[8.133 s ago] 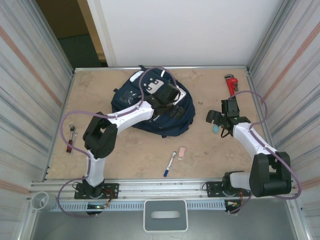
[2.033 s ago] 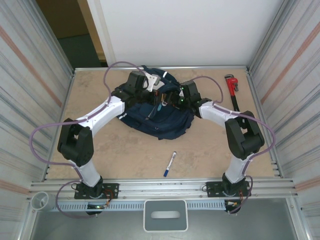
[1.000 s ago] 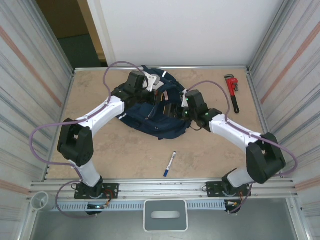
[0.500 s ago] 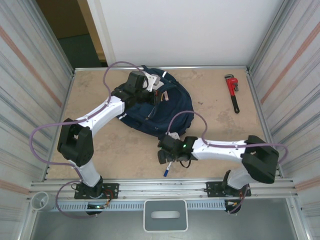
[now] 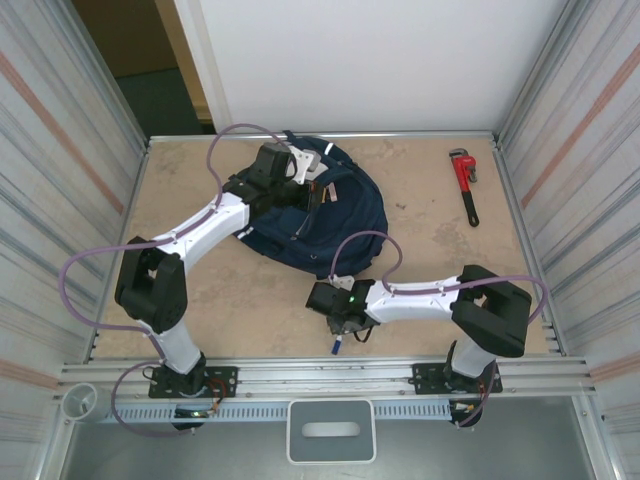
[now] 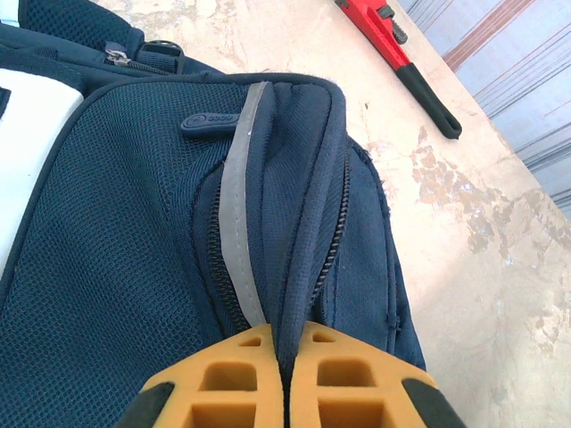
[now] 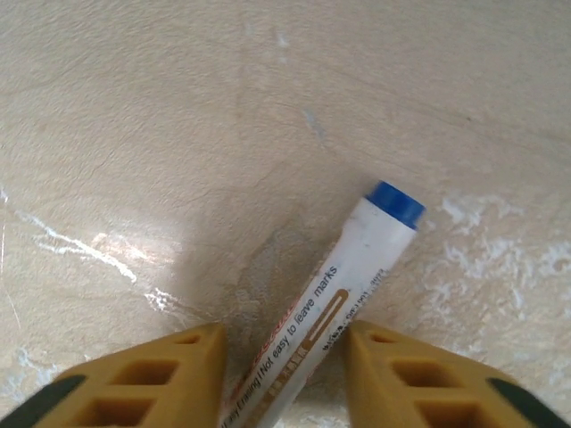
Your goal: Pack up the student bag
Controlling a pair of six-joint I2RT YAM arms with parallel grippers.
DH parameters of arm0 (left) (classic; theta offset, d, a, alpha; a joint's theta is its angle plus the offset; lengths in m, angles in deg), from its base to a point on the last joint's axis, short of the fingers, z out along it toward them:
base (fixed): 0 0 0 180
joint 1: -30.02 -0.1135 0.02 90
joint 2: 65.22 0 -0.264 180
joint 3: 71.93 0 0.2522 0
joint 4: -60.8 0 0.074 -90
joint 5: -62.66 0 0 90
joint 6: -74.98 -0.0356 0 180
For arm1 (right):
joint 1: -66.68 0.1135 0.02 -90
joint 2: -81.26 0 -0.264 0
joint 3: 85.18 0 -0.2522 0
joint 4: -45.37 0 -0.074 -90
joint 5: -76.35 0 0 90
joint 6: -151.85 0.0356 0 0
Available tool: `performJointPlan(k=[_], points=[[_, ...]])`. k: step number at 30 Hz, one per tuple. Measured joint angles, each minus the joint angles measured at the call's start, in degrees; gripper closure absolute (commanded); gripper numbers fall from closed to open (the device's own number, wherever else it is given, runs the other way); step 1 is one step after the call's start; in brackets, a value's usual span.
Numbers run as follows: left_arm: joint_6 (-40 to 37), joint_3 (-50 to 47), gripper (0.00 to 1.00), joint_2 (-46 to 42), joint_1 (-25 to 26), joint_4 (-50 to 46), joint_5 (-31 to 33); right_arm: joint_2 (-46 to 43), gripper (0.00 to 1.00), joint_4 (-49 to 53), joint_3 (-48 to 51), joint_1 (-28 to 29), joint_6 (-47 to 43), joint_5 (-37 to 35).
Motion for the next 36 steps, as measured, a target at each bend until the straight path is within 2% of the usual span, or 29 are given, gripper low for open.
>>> performJointPlan(k=[5,11,16,25,32,36], points=[[0.02,-0.46,1.0,-0.04,0.0,0.24,-0.02,-0.76,0.88,-0.76,0.61,-2.03,-0.74,0.9],[0.02,-0.96,1.0,-0.68,0.07,0.26,0.04,-1.44,0.97,-1.53,1.14,-7.69,-3.34,1.11],[0.02,-1.42,1.0,-0.94,0.11,0.26,0.04,-5.7,0.97,-3.02,2.67,-15.98,-7.72,2.43],[0.15,-2.58,1.0,-2.1,0.22,0.63,0.11,-19.45,0.98,-11.02,1.97,-30.38,-12.07,13.44],[0.76,-2.58,1.0,-2.16,0.22,0.61,-0.22,-18.21,0.98,-23.71,-1.68,-38.64,-8.7,22.29],[1.11,-2.58,1.0,-2.19,0.22,0.61,-0.44,-13.03,0.98,-29.68,-4.79,-39.63,-5.46,23.98]])
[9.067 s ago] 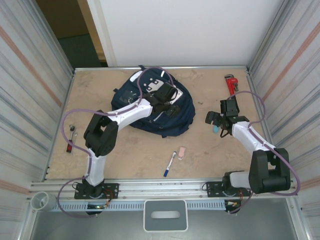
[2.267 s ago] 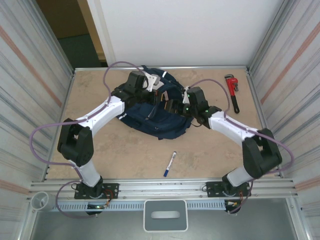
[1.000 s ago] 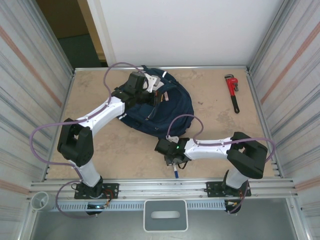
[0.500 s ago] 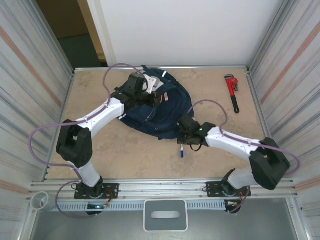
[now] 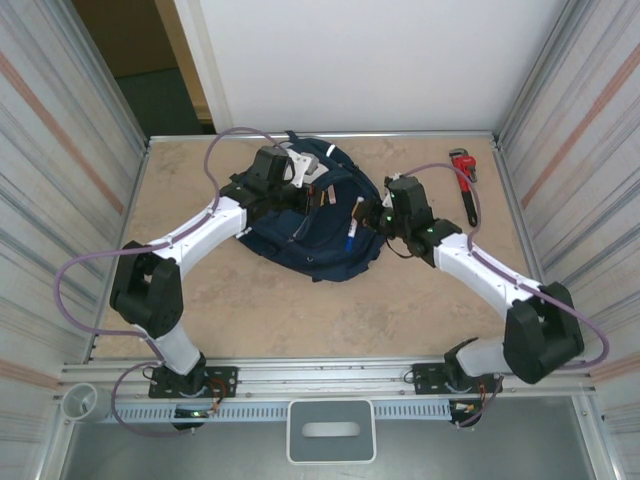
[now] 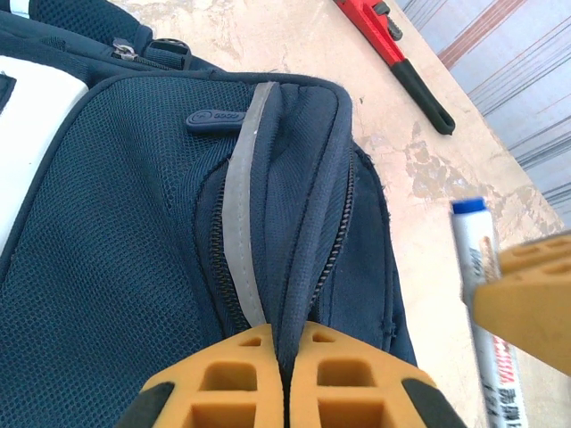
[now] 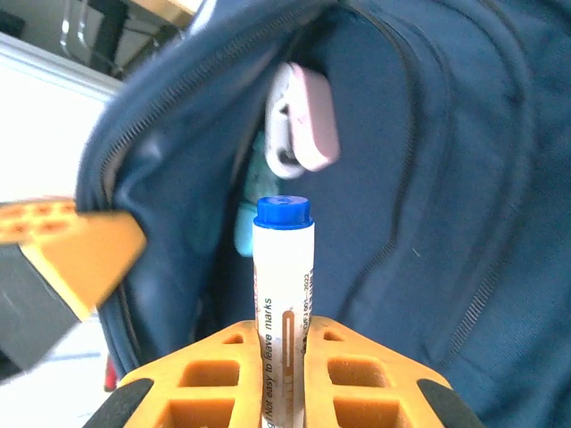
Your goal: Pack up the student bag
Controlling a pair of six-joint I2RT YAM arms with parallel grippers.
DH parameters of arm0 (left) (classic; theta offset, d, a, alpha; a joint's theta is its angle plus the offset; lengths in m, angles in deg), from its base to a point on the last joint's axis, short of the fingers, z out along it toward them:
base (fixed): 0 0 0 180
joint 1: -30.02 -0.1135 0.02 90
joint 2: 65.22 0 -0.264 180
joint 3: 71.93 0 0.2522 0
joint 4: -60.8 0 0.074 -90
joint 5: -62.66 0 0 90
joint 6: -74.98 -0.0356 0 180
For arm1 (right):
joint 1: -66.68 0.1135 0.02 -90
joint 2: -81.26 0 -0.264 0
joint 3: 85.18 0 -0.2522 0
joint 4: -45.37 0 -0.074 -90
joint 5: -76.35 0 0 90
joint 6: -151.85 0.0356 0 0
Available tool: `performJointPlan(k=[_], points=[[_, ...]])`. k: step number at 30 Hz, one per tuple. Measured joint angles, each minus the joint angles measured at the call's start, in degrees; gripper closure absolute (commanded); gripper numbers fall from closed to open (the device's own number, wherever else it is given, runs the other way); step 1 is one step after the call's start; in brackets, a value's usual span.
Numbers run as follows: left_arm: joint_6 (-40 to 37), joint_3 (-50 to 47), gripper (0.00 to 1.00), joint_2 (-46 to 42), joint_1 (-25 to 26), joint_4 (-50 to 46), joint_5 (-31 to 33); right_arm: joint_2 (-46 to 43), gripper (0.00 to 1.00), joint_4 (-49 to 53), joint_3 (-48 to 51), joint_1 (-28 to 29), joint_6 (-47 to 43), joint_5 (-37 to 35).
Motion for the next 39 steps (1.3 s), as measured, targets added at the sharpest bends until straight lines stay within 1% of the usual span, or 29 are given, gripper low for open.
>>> performJointPlan(k=[4,8,10,12,13,14,17,18,21,23,28,30,34,39], points=[[0.2,0.24,1.0,-0.04,0.0,-0.2,-0.15,7.1,0.98,-5.03,-3.78,0.07,3.82,1.86],[0.22,1.33,1.0,-0.04,0.0,-0.87,-0.07,14.4,0.98,-8.02,-8.39,0.11,6.73,2.16],[0.2,1.79,1.0,-0.04,-0.02,-1.01,-0.02,17.09,0.96,-9.38,-9.77,0.22,8.2,1.99],[0.22,2.29,1.0,-0.04,-0.02,-1.62,0.02,20.02,0.91,-10.64,-11.21,0.46,9.57,1.22],[0.22,2.54,1.0,-0.04,-0.02,-1.92,0.0,21.73,0.88,-10.84,-12.2,0.59,10.29,0.79],[0.22,2.73,1.0,-0.04,-0.02,-2.08,0.0,23.43,0.81,-10.93,-13.25,0.83,10.51,0.24],[0.2,3.08,1.0,-0.04,-0.02,-2.34,0.02,26.8,0.65,-11.52,-14.99,1.29,10.49,0.13],[0.2,3.15,1.0,-0.04,-0.02,-2.43,0.13,27.1,0.62,-11.52,-15.21,1.55,10.21,0.13],[0.17,3.15,1.0,-0.04,-0.02,-2.51,0.42,26.69,0.6,-10.93,-15.39,2.34,8.2,-0.48],[0.15,3.15,1.0,-0.04,-0.11,-2.62,0.42,25.94,0.63,-9.64,-15.19,2.75,6.71,-1.4],[0.17,3.15,1.0,-0.04,-0.17,-2.62,0.44,24.39,0.8,-7.48,-14.01,3.82,4.2,-2.62],[0.17,3.15,1.0,-0.04,-0.17,-2.62,0.44,24.63,0.85,-7.41,-14.14,3.85,3.8,-2.67],[0.17,3.15,1.0,-0.04,-0.37,-2.78,1.14,26.82,0.88,-7.69,-17.16,3.82,2.86,-1.86],[0.17,3.15,1.0,-0.13,-0.68,-3.41,1.53,27.76,0.88,-9.01,-18.21,3.74,2.25,0.28]])
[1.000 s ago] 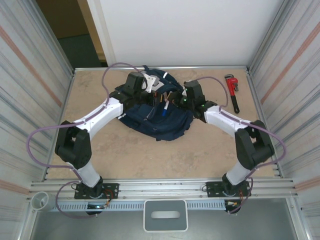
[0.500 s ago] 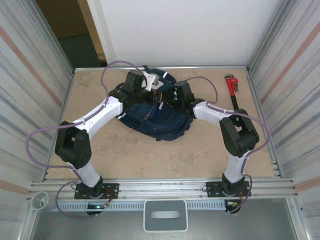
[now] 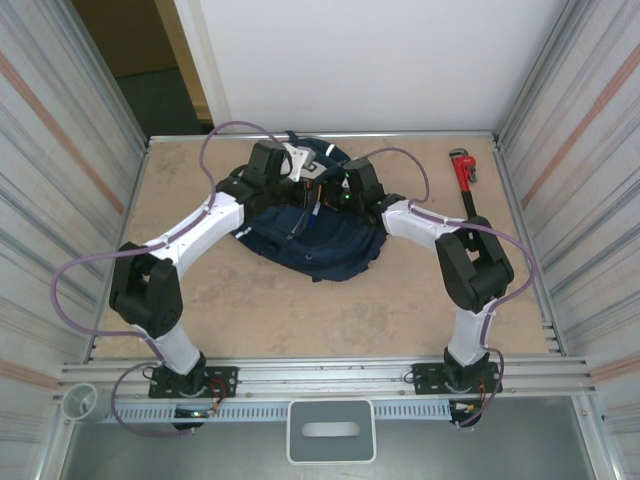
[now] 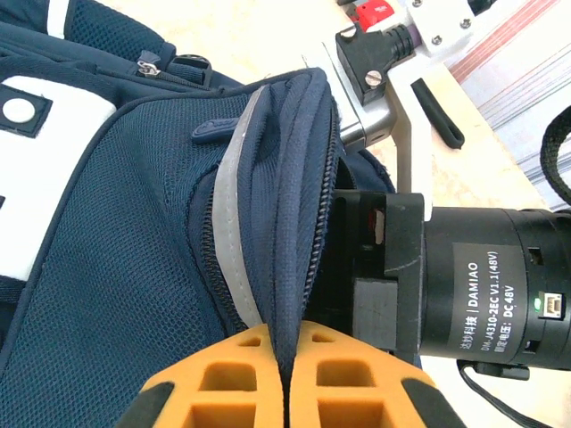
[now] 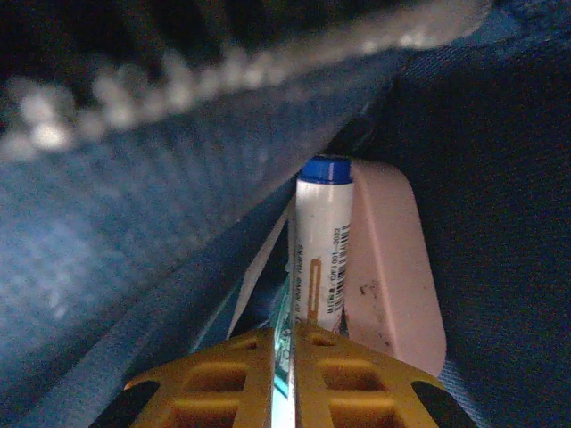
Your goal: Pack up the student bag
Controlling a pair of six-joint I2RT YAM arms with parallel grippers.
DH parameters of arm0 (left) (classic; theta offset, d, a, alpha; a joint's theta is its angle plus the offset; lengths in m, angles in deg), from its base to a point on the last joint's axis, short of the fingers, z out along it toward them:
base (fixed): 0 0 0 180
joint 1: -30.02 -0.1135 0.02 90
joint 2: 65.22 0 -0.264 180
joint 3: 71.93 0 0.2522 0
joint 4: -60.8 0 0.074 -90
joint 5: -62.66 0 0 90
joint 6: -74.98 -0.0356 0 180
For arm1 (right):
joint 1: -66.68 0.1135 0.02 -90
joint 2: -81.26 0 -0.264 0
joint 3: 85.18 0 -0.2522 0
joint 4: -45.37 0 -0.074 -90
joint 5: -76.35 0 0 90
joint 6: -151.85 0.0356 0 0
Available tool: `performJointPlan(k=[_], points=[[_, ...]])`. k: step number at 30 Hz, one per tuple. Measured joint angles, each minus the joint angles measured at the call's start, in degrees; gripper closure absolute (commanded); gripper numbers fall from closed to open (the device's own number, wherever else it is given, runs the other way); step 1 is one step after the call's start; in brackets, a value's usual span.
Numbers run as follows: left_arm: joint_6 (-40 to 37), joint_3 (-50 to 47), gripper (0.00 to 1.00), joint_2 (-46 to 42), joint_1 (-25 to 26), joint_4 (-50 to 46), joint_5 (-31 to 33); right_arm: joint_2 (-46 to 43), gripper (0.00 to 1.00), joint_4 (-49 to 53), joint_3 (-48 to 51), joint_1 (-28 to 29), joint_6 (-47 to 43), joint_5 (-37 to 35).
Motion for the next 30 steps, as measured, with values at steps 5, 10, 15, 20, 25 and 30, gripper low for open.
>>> performJointPlan(k=[5,10,15,20,25,30], points=[[0.0,0.0,1.0,-0.11,-0.11,-0.07,0.04,0.02,0.85,-2.25,1.16,-0.72,-0.98,3.19],[0.0,0.0,1.0,-0.13,-0.09,-0.07,-0.11,-3.13,0.77,-2.82,6.29,-1.4,-3.15,5.33],[0.02,-0.11,1.0,-0.13,0.26,0.39,-0.68,-10.49,0.68,0.92,11.5,-1.33,-7.93,8.28],[-0.24,-1.77,0.89,-0.07,1.9,1.79,0.7,-21.53,0.62,5.33,17.16,-4.42,-11.8,7.26],[-2.32,-3.04,0.5,1.9,6.05,2.91,2.49,-30.88,0.56,11.06,21.86,-11.69,-14.97,3.21],[-5.57,-5.35,0.21,2.12,9.51,3.32,1.81,-35.21,0.53,16.26,23.26,-13.38,-17.75,-0.85]])
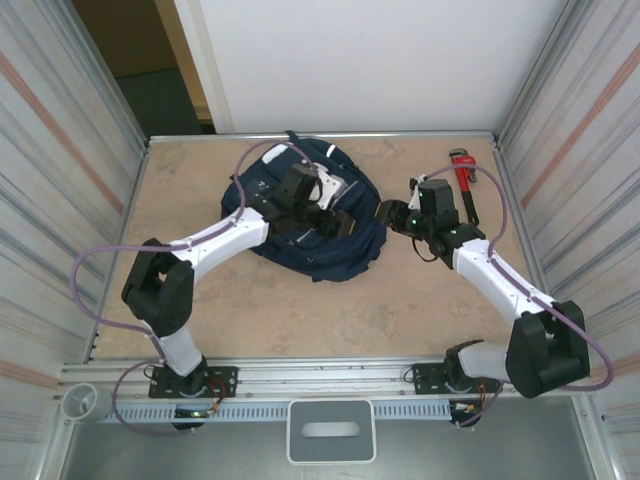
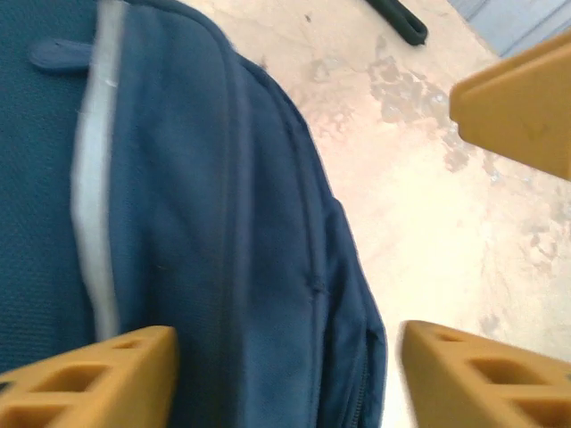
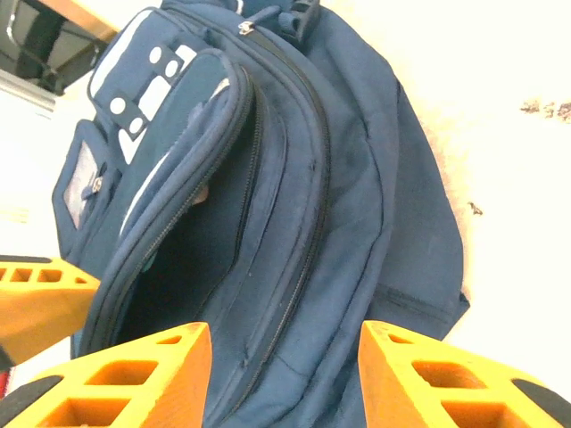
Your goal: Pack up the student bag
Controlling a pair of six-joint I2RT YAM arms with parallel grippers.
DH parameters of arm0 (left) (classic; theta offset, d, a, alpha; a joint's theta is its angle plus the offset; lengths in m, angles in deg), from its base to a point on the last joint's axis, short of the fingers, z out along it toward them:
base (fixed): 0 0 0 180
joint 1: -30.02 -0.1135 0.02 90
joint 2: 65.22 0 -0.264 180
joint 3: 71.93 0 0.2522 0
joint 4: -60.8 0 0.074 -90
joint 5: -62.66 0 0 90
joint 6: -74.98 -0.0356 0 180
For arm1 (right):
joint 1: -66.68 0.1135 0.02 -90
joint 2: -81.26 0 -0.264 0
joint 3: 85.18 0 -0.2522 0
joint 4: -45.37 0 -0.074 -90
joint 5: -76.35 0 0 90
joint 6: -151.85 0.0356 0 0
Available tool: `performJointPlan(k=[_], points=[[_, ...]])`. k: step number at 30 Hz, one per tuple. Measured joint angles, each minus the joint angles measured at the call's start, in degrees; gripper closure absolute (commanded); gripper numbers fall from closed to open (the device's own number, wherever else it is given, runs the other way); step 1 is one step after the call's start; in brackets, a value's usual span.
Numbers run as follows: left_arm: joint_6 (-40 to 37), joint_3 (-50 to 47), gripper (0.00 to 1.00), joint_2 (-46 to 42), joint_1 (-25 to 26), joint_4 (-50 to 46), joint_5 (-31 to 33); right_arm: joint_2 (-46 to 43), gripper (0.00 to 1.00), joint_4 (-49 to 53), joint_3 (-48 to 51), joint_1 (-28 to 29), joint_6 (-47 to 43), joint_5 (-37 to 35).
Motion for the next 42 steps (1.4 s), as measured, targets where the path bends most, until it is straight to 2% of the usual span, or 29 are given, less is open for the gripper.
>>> performJointPlan(k=[4,8,11,14,18,24,29,37,42], points=[[0.17,-9.09,0.15,-6.19,-1.75,3.48,-2.19,-1.07,0.52,0.74,0.57,4.57,-1.62,-1.92],[3.76,-18.62,0.12,-15.26,-9.29,7.58,-4.2,-0.11,0.52,0.2,0.31,13.29,-3.34,-3.5],[7.85,-23.98,0.12,-20.26,-16.55,10.51,-4.2,4.63,0.58,0.33,-3.08,18.6,-4.92,-4.11],[11.37,-26.16,0.14,-20.96,-20.57,11.52,-4.11,10.95,0.69,0.31,-8.76,20.81,-6.45,-5.27],[14.23,-26.32,0.18,-18.82,-20.96,11.47,-4.68,17.05,0.74,-0.02,-13.11,20.46,-6.93,-6.19],[16.0,-25.66,0.23,-12.98,-20.96,10.82,-5.75,21.42,0.75,0.55,-13.18,16.83,-6.71,-3.98],[16.11,-23.17,0.31,-9.11,-20.96,10.14,-6.03,19.37,0.65,0.46,-12.15,16.83,-6.82,-3.15],[15.89,-19.82,0.48,-4.76,-20.96,9.68,-7.56,13.51,0.53,0.28,-6.36,21.42,-4.61,-5.88],[15.28,-19.1,0.6,-2.6,-20.85,9.46,-8.74,14.51,0.5,-0.74,-5.35,15.61,-2.19,-3.98]])
